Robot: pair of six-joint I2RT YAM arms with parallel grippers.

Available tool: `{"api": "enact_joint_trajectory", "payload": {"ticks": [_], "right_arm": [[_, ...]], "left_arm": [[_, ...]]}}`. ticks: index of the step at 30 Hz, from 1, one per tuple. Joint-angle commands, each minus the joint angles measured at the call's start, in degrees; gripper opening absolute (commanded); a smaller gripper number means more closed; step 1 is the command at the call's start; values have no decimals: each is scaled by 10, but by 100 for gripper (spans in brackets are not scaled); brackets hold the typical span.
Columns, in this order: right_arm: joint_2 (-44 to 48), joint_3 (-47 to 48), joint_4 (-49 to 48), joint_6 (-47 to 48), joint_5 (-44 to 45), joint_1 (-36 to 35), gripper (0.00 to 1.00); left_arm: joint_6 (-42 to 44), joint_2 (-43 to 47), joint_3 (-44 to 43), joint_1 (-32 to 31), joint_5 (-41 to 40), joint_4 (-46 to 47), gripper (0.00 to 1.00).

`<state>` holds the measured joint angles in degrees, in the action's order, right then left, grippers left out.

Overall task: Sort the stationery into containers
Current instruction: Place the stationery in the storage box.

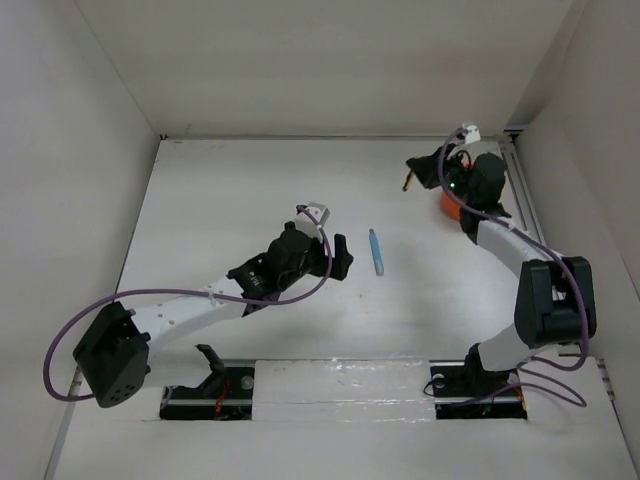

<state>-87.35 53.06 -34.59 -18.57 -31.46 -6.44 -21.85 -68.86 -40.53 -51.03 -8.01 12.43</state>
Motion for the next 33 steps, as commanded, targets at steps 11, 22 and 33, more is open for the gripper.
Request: {"api": "enact_joint_trajectory", "payload": {"ticks": [11,22,33], "right_arm": [[-60,122,-10,240,-77,189,0],[-100,122,-27,245,-119,258,0],[-149,98,-79,184,-121,269,3]], "left_arm": [[1,14,-13,-35,-15,-7,100],[1,-8,-18,-35,14,-1,100],[1,-3,-18,-35,14,4,100]]}}
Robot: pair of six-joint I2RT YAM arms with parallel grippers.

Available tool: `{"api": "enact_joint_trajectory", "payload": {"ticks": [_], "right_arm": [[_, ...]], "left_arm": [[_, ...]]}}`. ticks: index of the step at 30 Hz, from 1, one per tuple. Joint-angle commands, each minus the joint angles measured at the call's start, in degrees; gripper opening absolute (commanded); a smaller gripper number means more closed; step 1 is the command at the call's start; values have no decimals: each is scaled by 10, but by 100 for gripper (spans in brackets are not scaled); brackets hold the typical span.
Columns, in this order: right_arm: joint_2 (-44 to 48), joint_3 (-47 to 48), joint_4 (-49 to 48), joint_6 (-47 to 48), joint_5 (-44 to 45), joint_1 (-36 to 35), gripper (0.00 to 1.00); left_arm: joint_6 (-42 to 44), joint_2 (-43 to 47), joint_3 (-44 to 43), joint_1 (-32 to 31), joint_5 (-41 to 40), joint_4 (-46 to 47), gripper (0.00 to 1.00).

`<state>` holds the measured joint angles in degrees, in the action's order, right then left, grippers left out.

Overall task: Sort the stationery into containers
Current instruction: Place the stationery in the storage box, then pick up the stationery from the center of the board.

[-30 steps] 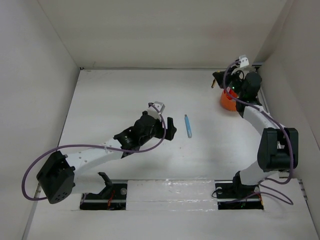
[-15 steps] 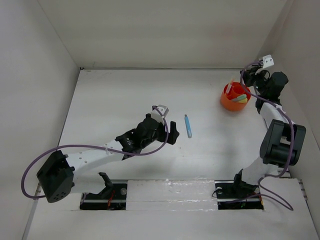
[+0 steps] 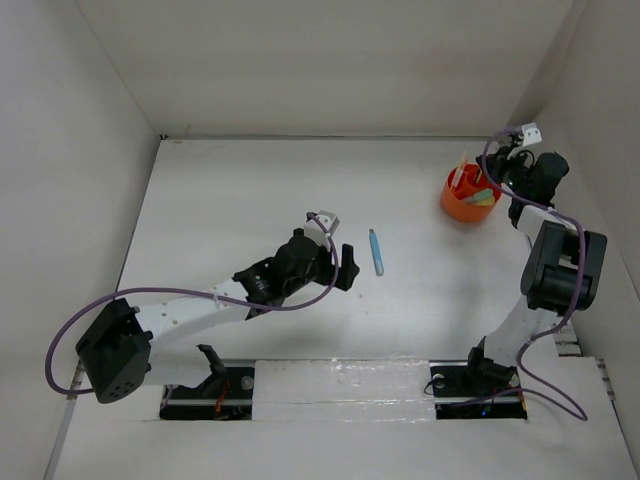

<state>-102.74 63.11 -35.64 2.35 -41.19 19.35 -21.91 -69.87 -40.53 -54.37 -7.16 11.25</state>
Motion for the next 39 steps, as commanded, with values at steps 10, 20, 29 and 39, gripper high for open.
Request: {"api": "enact_joint_trajectory", "payload": {"ticks": [10,20,29,39], "right_arm": [[59,-46,-103,-37,-12,11,100],[214,30,263,8,429,-196,100],[275,48,392,-61,459,-245,100],[314,3,371,-77,387,-261,100]], "left_arm": [[-3,-5,-18,-1,6,16,100],[-97,-177,-218,-23,-85,-175,100],[-203,-354,-411,-40,-101,-351,100],[-321,-546,-604,-69,-192,-483,95]]}}
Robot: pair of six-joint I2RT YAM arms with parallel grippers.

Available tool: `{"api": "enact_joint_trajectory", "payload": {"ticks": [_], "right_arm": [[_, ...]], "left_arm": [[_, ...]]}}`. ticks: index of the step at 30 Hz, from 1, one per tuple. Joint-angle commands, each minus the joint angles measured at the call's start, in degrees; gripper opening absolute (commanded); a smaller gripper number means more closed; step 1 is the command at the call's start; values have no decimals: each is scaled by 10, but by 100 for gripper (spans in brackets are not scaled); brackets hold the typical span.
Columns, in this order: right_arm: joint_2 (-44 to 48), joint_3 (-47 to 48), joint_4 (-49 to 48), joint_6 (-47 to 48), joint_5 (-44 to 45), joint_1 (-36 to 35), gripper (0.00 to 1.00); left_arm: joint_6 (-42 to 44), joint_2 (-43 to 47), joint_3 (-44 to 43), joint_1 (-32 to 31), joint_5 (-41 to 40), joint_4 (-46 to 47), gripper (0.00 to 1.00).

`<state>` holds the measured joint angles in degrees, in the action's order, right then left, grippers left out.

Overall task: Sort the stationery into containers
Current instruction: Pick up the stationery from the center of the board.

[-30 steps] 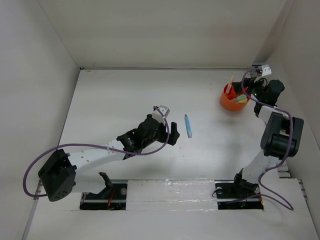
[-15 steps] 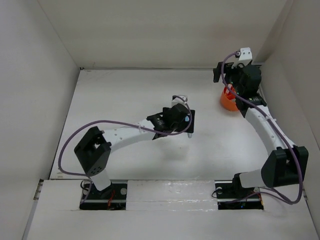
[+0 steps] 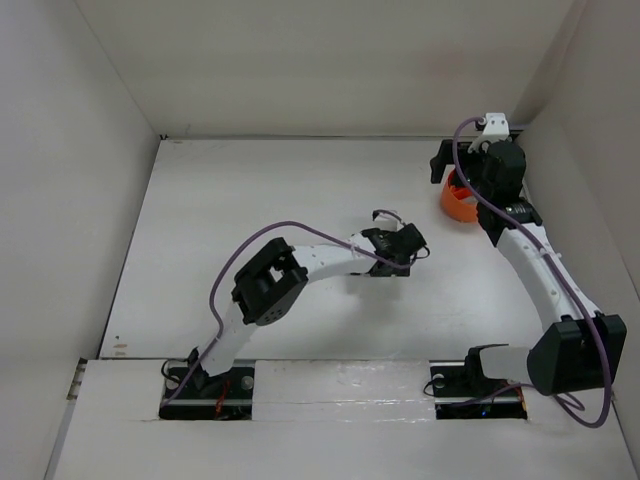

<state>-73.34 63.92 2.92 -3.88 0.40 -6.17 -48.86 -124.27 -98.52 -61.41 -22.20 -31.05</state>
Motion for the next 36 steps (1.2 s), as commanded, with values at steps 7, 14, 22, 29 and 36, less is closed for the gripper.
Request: {"api": "enact_joint_trajectory", "payload": {"ticks": [7,14,22,29,36], "right_arm": [[36,-18,-26,-15,-52,-16,100],[54,-23,-37,-31,-89,-22,100],[32,-63,-105,-67,-233,38,99],[-20,-99,-229,-110,-360,28,97],[-36,-99,-262,-173,-380,-51,97]], "left_arm": [[-85,-45,-39,22,-24,-67,77],[-63,-65,-32,39,10,-55,46],[50,-32,38,51,40,19,0],[146,213,267,51,-28,237,0],[210,374,407,51,45,423,0]]}}
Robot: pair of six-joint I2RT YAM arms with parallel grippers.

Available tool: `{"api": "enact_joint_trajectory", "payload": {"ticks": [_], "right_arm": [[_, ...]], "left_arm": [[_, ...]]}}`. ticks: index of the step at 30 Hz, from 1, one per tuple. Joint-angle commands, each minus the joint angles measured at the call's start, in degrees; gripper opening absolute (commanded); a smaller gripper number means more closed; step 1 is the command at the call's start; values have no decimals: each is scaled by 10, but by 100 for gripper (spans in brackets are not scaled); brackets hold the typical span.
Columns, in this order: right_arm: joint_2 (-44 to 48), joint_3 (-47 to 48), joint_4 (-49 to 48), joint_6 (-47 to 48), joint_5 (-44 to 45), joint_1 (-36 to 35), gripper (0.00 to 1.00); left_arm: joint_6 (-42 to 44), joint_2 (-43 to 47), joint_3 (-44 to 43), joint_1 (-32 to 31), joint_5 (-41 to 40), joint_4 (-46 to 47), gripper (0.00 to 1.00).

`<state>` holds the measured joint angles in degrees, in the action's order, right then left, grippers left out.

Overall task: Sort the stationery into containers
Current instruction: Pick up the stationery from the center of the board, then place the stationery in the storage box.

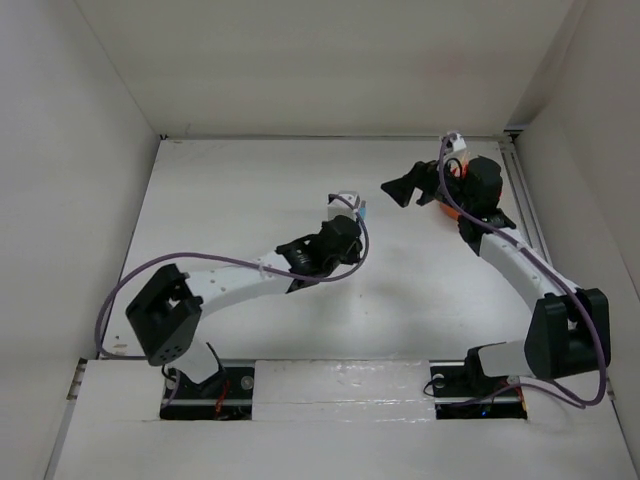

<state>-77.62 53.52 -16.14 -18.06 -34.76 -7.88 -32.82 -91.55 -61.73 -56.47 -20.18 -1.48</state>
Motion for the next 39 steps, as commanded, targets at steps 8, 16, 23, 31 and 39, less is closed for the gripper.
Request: {"api": "enact_joint_trajectory", "payload": {"ticks": [8,16,23,31,39], "right_arm": [[-5,-6,-114,-81,8,-119,99],[-45,-6,-125,-114,37,-154,99],[-51,-11,-132,-119,37,-173,79],[-56,-6,-153,-126,7,-173,0],[-106,38,-251,-24,-49,-44,0]], "left_arm": [[92,123,85,1,52,198,0],[97,139,85,1,35,204,0],[97,146,85,1,13,204,0],[95,129,69,1,-18,178,99],[84,193,93,1,-4,159,100]]}}
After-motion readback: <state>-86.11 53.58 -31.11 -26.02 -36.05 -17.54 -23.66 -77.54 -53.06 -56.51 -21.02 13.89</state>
